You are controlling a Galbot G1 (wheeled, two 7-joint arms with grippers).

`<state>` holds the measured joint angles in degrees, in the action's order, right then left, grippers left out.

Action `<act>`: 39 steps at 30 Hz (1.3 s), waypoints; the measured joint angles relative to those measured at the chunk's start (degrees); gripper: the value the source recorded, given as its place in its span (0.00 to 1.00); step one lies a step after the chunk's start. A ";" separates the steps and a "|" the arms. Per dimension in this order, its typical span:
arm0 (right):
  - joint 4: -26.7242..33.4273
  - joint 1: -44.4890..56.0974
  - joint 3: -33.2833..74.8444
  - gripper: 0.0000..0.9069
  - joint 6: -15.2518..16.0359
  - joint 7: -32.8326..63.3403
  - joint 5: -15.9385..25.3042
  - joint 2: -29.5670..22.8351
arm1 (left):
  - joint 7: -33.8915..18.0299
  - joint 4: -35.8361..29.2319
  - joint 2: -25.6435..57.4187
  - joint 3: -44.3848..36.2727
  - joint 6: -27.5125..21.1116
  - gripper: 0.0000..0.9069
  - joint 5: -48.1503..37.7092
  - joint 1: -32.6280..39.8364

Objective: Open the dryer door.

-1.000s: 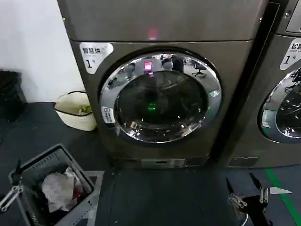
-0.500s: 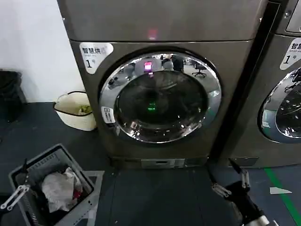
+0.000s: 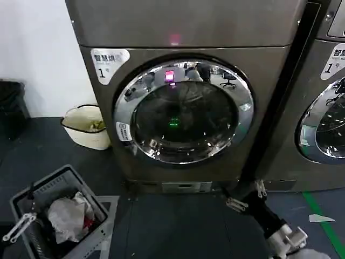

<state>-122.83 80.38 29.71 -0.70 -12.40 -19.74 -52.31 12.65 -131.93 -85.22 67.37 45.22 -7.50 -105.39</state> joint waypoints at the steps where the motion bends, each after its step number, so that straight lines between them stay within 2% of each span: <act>1: 0.19 -0.94 -0.61 1.00 0.16 0.11 -0.24 0.37 | 0.00 -0.09 -0.08 0.00 0.00 1.00 0.04 -0.05; 16: 3.73 -14.17 -12.42 1.00 2.38 2.36 -6.27 5.77 | 0.00 -0.69 -1.04 -0.26 0.18 1.00 0.96 -0.10; 39: 10.83 -36.93 -31.65 1.00 3.80 4.30 -9.25 4.16 | 0.12 -1.71 -2.48 -0.39 0.13 1.00 2.30 -0.23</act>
<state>-112.00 43.45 -1.94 3.10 -8.10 -28.98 -48.15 12.76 -133.63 -87.70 66.98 45.35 -5.20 -105.62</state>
